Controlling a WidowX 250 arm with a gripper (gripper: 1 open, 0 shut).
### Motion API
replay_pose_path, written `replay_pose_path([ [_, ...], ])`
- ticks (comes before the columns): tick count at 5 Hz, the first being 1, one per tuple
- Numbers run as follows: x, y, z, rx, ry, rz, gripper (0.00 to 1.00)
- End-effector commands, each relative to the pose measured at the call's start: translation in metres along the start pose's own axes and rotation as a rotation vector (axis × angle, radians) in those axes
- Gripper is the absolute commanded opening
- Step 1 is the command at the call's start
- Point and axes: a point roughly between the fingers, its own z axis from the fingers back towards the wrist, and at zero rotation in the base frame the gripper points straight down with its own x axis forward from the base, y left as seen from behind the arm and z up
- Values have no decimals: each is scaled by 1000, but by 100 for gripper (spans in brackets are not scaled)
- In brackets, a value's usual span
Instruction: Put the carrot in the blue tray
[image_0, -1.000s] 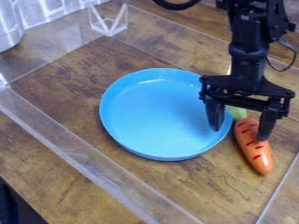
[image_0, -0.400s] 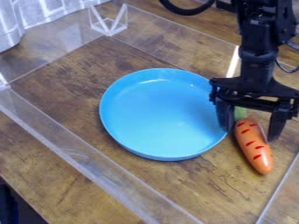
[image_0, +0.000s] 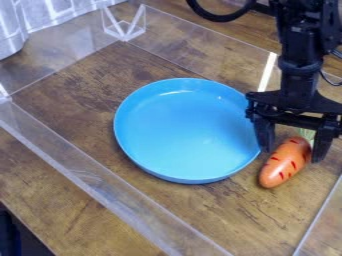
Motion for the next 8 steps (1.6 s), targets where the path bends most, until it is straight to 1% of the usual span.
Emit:
replay_pose_path([
  [1,9,-15,17,-30,-55,-24,100],
  [4,11,-21,11,-40,-38,-24,100],
  [5,14,-21,7,-39,-29,-22,100],
  [6,15,-21,2,-37,-27,-23,0],
  [8,14,-23,11,-35,-22,-58,0],
])
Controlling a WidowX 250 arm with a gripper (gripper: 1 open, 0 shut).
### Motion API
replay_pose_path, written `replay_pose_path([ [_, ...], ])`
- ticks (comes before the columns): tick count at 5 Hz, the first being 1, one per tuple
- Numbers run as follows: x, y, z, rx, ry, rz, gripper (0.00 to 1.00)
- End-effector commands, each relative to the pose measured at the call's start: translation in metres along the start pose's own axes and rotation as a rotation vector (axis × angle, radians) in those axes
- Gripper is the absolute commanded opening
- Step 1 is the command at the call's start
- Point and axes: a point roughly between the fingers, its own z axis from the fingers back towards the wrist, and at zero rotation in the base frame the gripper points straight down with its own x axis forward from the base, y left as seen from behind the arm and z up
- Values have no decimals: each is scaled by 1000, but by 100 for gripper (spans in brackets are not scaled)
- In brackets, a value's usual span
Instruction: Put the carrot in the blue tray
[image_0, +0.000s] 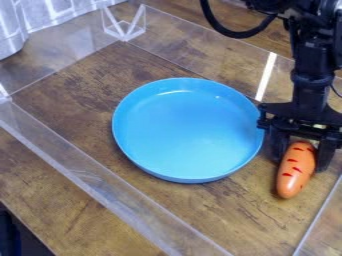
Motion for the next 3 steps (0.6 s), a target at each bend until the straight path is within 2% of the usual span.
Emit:
replay_pose_path([
  [1,10,-14,33,-32,-72,-41,0],
  [3,8,-17,44,-30,-70,-74,0],
])
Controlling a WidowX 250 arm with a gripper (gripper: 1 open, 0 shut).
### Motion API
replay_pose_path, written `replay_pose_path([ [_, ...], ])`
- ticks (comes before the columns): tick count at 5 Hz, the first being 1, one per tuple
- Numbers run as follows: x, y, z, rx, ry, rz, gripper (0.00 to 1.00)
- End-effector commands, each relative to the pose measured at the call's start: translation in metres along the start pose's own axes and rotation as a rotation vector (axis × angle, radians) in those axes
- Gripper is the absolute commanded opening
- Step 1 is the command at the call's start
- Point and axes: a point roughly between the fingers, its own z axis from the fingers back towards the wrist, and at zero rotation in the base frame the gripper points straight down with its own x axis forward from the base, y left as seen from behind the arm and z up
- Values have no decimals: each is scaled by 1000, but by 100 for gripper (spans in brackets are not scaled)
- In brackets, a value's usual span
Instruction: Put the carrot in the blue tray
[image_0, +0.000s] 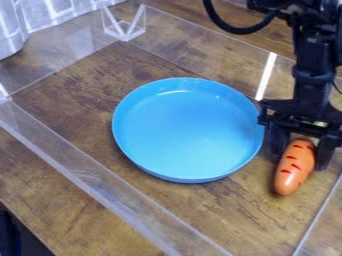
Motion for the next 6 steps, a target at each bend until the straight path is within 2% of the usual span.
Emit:
replay_pose_path([
  [1,9,-17,46,-38,-102,-47,0],
  [6,5,-22,75,-30,-111,-116,0],
])
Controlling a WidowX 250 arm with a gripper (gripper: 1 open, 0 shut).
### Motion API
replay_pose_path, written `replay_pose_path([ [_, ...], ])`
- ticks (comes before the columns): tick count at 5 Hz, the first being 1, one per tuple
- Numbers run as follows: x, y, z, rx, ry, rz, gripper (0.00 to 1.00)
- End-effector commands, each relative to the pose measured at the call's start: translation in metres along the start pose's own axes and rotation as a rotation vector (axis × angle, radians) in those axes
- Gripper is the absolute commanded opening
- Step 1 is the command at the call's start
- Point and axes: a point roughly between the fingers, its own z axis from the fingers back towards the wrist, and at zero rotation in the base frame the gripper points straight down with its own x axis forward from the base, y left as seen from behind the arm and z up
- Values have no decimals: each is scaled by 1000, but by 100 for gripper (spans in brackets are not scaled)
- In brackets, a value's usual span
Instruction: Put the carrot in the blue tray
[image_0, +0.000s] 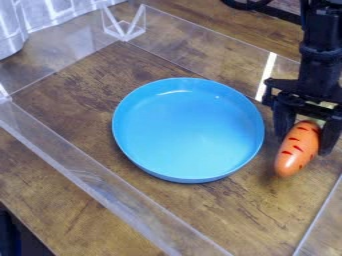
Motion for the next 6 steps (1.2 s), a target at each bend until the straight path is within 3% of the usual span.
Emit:
replay_pose_path([
  [1,7,-19,59,-36,-143,-53,0],
  [2,5,-19,64,-32,-148,-61,0],
  [4,-6,-5,102,-24,-201,-60,0],
  [5,-16,21,121,-13,-221,-19,0],
  [6,-28,64,124,-6,-236,34,0],
])
